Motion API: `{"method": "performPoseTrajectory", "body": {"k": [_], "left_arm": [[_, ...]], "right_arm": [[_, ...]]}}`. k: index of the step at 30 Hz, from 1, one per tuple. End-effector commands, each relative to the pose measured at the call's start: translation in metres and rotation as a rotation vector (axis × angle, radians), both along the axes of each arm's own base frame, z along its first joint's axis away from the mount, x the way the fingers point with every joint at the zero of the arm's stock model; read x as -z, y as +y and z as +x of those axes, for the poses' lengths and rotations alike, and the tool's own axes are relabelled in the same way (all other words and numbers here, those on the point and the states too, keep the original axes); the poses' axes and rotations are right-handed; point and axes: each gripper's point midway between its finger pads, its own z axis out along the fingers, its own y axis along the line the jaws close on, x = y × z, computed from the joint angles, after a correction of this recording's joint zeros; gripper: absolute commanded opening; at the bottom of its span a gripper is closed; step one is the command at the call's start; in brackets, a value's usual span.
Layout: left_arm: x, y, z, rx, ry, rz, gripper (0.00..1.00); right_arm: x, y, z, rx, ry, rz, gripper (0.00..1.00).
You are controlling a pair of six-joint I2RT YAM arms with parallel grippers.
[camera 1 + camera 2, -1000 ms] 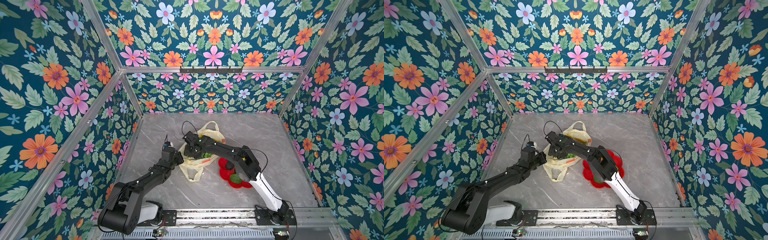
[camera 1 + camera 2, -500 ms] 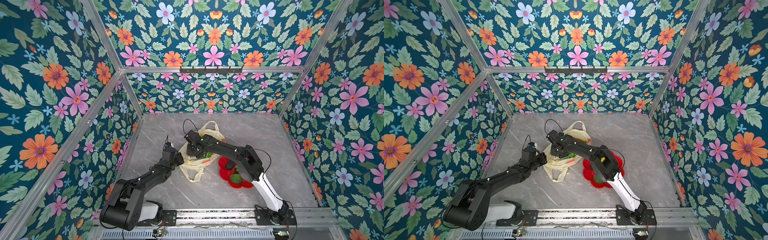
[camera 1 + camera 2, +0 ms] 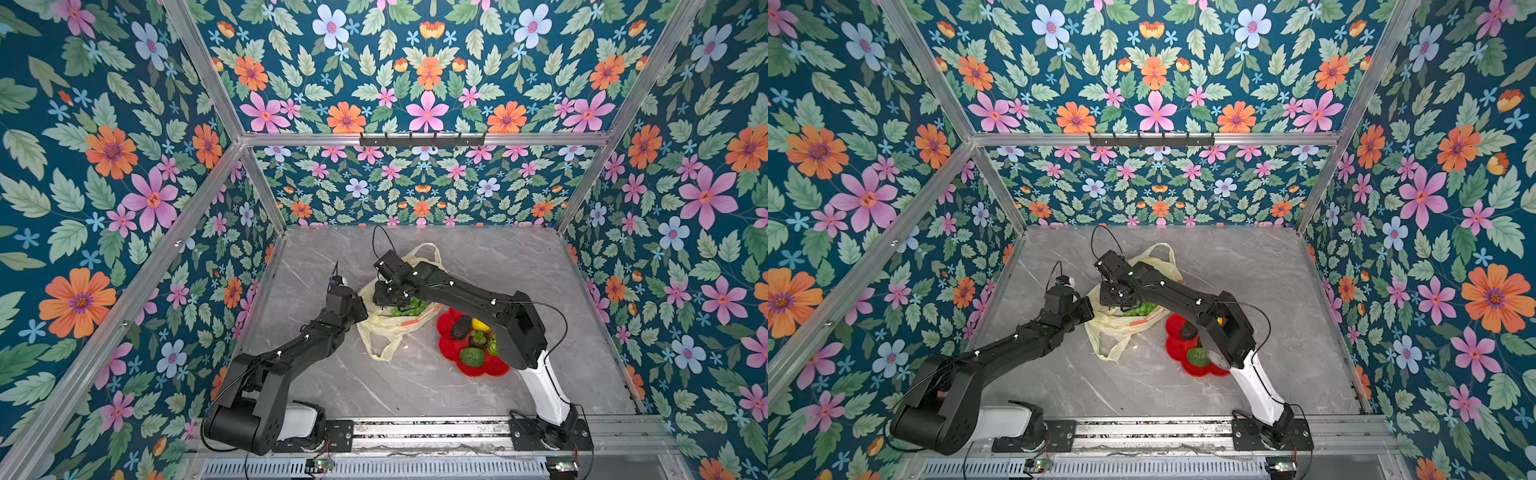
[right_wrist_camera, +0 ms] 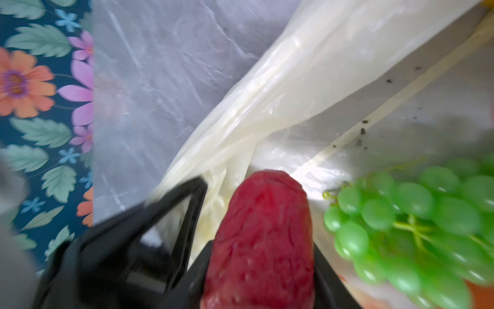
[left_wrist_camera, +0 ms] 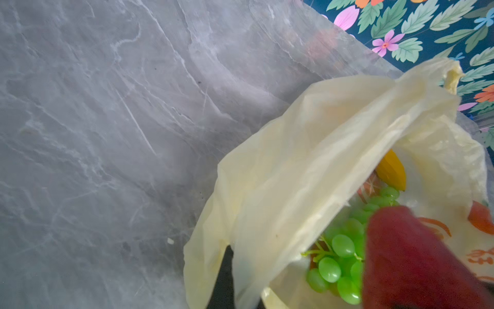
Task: Take the fake fruits out of the plastic bag
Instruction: 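Carry the strawberry with the right gripper over the red plate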
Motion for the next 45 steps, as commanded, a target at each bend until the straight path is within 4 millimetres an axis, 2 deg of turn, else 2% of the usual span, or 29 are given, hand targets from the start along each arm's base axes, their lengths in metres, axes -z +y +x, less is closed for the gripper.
{"method": "performPoseTrajectory", "body": {"k": [1, 7, 12, 16, 17, 18, 24, 28, 37, 45], "left_arm": [[0.000, 0.011, 0.005, -0.025, -0.007, 0.076, 0.00], [0.005, 0.012, 0.007, -0.019, -0.005, 0.098, 0.00], [0.008, 0.013, 0.005, -0.020, -0.014, 0.095, 0.00], [0.009, 0.012, 0.003, -0.016, -0.024, 0.090, 0.00], [0.009, 0.012, 0.004, -0.017, -0.025, 0.090, 0.00], [0.010, 0.012, 0.003, -0.016, -0.023, 0.087, 0.00], [0.014, 0.009, 0.004, -0.006, -0.018, 0.080, 0.00], [0.015, 0.010, 0.003, -0.009, -0.018, 0.077, 0.00], [0.016, 0.008, 0.003, -0.005, -0.016, 0.073, 0.00], [0.017, 0.008, 0.003, -0.004, -0.014, 0.069, 0.00]], "right_arm": [[-0.010, -0.016, -0.017, -0.085, 0.001, -0.025, 0.48], [-0.020, -0.073, -0.045, -0.124, -0.030, -0.135, 0.48], [-0.018, -0.115, -0.065, -0.131, -0.005, -0.169, 0.48], [-0.008, -0.141, -0.082, -0.158, 0.017, -0.220, 0.48], [-0.015, -0.146, -0.087, -0.164, 0.004, -0.209, 0.48], [-0.013, -0.151, -0.092, -0.174, 0.012, -0.218, 0.48], [0.001, -0.175, -0.117, -0.255, 0.044, -0.278, 0.48], [0.010, -0.184, -0.128, -0.314, 0.058, -0.301, 0.48], [0.029, -0.197, -0.142, -0.360, 0.148, -0.359, 0.48], [0.044, -0.205, -0.144, -0.366, 0.205, -0.413, 0.48]]}}
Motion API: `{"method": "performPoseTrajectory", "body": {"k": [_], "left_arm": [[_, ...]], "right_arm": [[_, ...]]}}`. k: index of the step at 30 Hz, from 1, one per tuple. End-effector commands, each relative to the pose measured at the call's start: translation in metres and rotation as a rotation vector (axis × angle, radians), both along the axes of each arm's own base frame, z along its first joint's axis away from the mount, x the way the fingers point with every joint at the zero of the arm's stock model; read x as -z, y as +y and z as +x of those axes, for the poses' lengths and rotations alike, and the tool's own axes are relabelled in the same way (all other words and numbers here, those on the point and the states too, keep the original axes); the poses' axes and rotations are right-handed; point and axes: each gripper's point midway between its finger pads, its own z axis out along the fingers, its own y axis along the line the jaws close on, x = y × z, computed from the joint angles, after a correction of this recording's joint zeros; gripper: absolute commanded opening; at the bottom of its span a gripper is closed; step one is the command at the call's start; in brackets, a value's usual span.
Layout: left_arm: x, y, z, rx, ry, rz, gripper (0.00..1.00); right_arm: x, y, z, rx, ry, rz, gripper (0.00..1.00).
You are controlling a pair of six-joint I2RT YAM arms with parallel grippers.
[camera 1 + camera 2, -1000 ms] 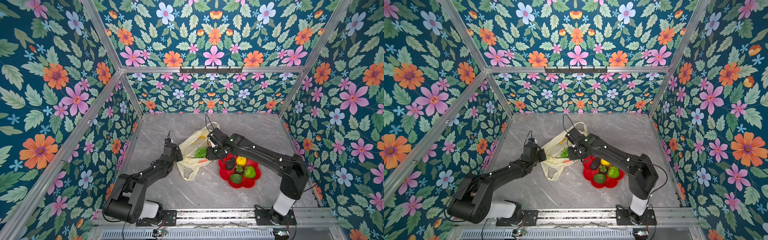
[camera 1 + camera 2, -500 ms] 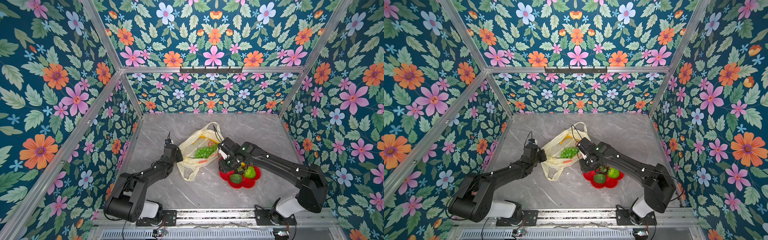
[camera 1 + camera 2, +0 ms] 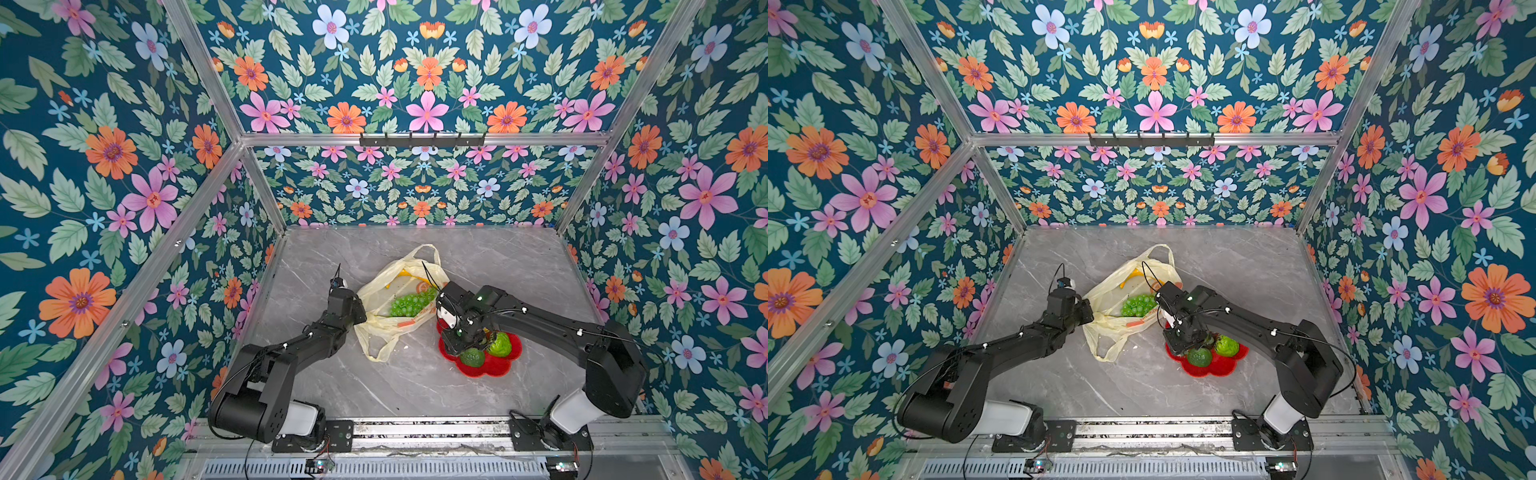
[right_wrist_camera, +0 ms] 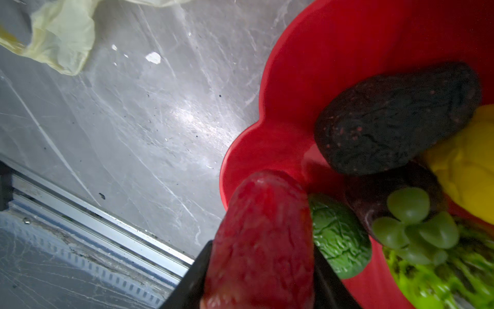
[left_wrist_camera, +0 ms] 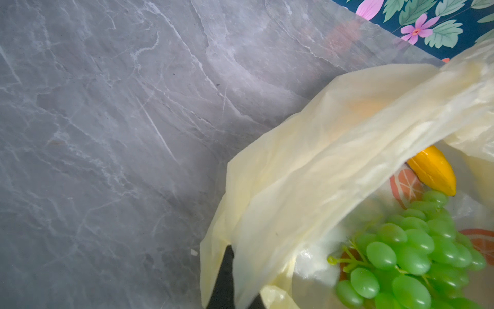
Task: Take the fake fruits out of the plastic bag
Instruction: 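Carry the strawberry with the right gripper over the red plate, then lower the strawberry onto the red plate and open the right gripper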
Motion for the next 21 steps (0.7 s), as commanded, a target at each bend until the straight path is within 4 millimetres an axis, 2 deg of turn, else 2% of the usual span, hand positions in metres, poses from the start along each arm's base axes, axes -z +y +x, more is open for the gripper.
{"method": "performPoseTrajectory", "body": {"k": [1, 9, 10, 21], "left_arm": [[-0.002, -0.001, 0.002, 0.002, -0.009, -0.007, 0.00], [-0.001, -0.001, 0.002, 0.001, -0.008, -0.011, 0.00], [-0.001, -0.002, 0.002, 0.002, -0.008, -0.011, 0.00], [-0.001, -0.001, 0.001, 0.002, -0.006, -0.009, 0.00]], "right_arm": [[0.005, -0.007, -0.005, -0.009, 0.033, -0.036, 0.48], [0.012, -0.012, 0.001, 0.007, 0.034, -0.071, 0.49], [0.022, -0.013, 0.000, 0.007, 0.057, -0.097, 0.49], [0.030, -0.019, 0.006, 0.021, 0.041, -0.146, 0.51]]}}
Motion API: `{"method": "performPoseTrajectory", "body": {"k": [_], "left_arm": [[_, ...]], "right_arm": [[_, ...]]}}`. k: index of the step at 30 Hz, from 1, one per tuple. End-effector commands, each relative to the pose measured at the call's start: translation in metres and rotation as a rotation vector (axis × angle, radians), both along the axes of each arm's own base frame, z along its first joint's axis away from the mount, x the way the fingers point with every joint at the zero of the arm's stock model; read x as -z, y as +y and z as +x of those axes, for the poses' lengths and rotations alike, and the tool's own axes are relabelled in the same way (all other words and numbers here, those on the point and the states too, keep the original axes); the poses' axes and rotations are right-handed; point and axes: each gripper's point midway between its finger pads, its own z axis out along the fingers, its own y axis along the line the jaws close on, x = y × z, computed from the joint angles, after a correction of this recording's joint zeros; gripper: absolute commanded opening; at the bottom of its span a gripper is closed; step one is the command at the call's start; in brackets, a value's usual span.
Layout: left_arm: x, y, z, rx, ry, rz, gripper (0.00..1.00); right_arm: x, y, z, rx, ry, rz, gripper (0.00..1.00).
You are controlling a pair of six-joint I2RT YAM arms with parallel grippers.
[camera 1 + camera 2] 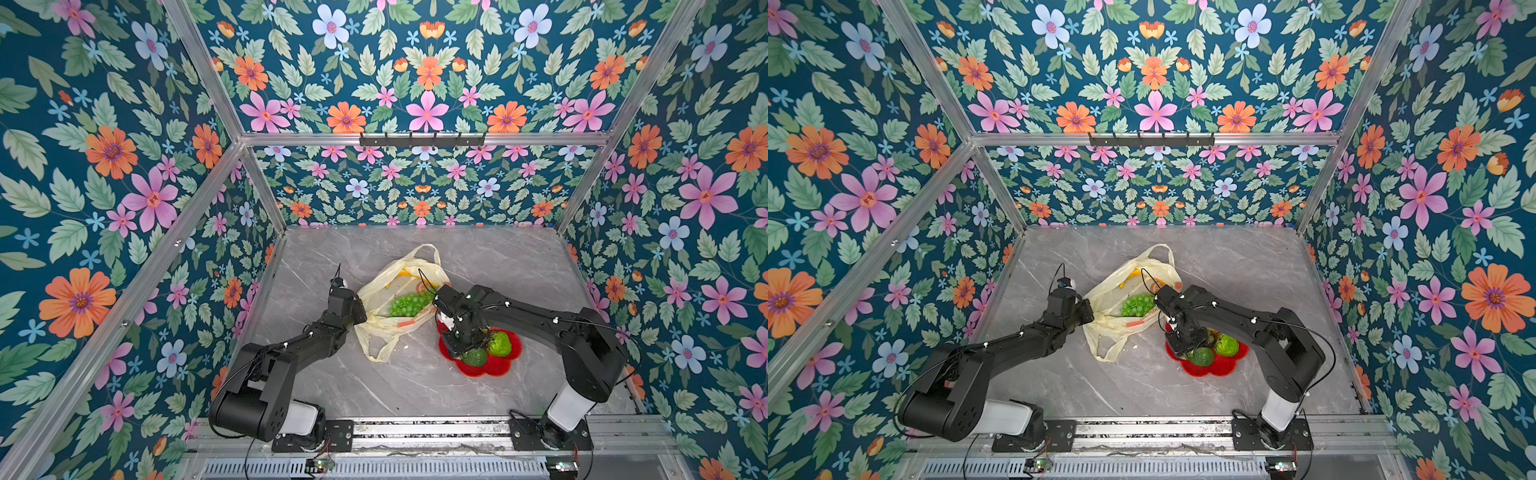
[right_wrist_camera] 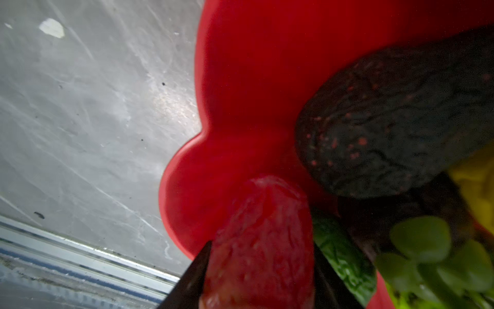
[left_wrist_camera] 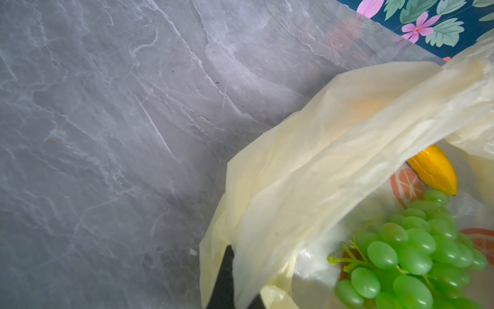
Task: Take the fake fruits out of the plastic bag
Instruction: 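Lower the strawberry onto the red plate and open the right gripper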
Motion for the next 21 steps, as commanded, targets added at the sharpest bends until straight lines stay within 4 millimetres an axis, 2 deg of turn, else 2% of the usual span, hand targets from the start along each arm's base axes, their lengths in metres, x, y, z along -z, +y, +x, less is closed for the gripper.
{"method": "performPoseTrajectory", "body": {"k": [1, 11, 21], "left_arm": [[-0.002, -0.001, 0.001, 0.000, -0.011, -0.007, 0.00], [-0.002, -0.001, 0.001, 0.003, -0.010, -0.008, 0.00], [-0.004, -0.008, 0.002, 0.038, -0.015, -0.021, 0.00]], "right_arm": [[0.001, -0.005, 0.004, 0.004, -0.016, -0.033, 0.51], [-0.007, -0.006, 0.007, 0.018, -0.048, -0.030, 0.64], [-0.022, -0.010, 0.009, 0.033, -0.071, -0.041, 0.65]]}}
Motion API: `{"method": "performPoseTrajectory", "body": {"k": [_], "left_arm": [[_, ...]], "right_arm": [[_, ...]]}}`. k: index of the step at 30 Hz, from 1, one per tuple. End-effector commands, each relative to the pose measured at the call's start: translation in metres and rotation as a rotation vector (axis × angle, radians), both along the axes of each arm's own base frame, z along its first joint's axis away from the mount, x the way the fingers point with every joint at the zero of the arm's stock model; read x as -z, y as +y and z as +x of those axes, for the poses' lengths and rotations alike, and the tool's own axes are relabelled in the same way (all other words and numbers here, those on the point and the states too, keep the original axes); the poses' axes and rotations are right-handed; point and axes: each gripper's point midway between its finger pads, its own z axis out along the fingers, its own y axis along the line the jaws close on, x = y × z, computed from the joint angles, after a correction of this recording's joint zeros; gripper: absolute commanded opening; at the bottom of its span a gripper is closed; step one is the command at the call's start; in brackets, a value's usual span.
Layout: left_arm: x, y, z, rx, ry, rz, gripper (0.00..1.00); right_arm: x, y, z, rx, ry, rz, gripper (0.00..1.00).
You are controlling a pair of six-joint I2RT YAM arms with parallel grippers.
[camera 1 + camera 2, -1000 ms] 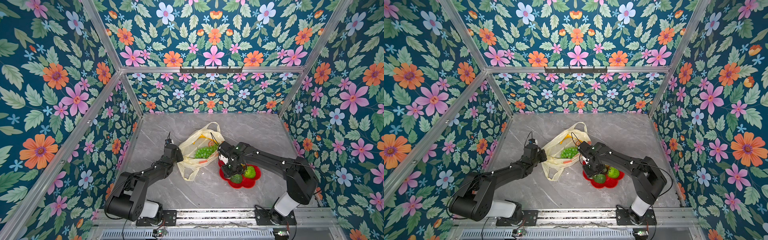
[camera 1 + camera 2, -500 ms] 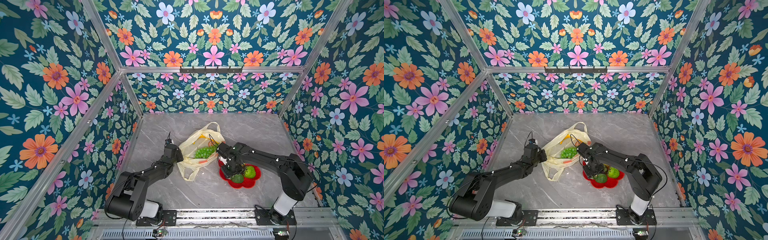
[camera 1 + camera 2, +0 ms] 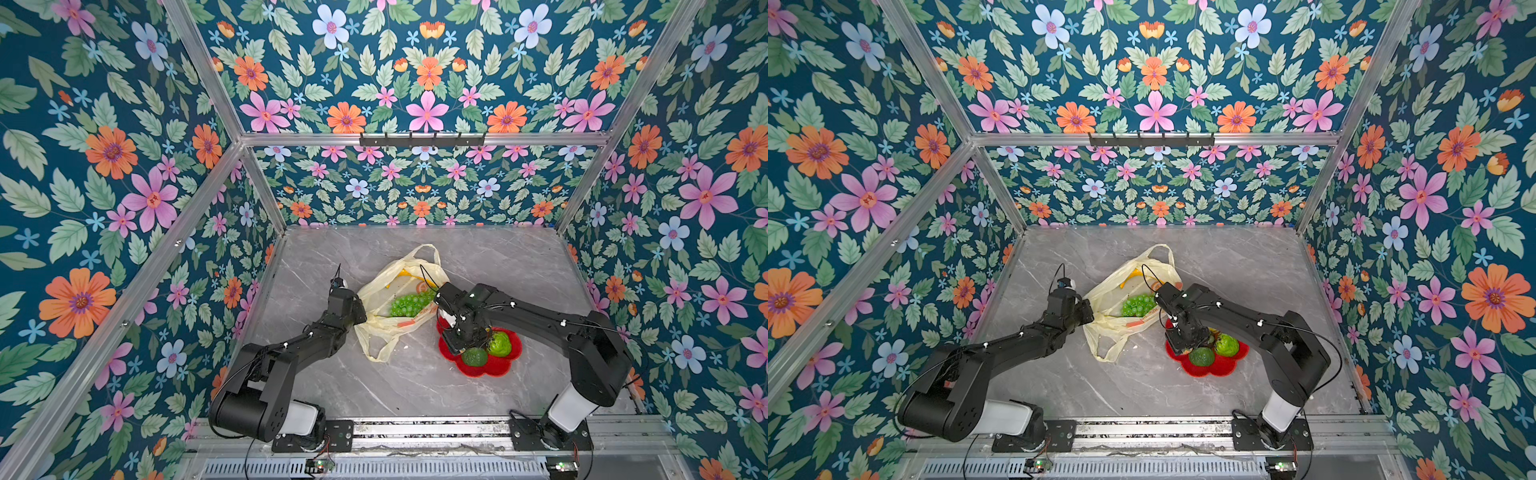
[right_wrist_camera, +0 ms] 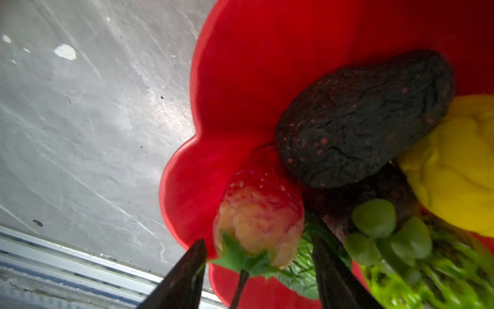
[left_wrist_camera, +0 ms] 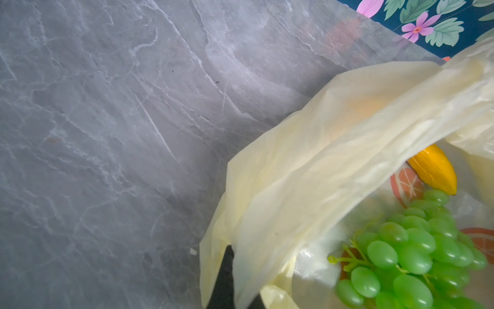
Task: Take the fake fruits out of the plastic bag
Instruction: 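Lower the strawberry onto the red plate and open the right gripper, then reach the right gripper back over the bag toward the green grapes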
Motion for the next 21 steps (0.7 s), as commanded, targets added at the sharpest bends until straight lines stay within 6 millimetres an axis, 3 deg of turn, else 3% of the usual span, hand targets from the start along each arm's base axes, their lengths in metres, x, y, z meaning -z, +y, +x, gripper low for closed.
{"method": "performPoseTrajectory", "body": {"k": [1, 6, 12, 17, 21], "left_arm": [[-0.006, -0.008, 0.003, 0.043, -0.020, -0.018, 0.00], [-0.016, -0.015, 0.005, 0.075, -0.048, 0.009, 0.00], [-0.028, -0.017, 0.004, 0.060, -0.073, 0.084, 0.00], [-0.037, -0.031, 0.003, 0.091, -0.095, 0.128, 0.00], [-0.041, -0.044, -0.001, 0.115, -0.116, 0.169, 0.00]], "right_arm": [[-0.009, -0.006, 0.001, 0.024, -0.006, -0.030, 0.65], [-0.051, 0.003, 0.014, 0.056, -0.101, 0.044, 0.64], [-0.083, 0.026, 0.044, 0.148, -0.230, 0.161, 0.63], [-0.097, 0.058, 0.070, 0.250, -0.288, 0.315, 0.62], [-0.091, 0.083, 0.088, 0.316, -0.274, 0.381, 0.62]]}}
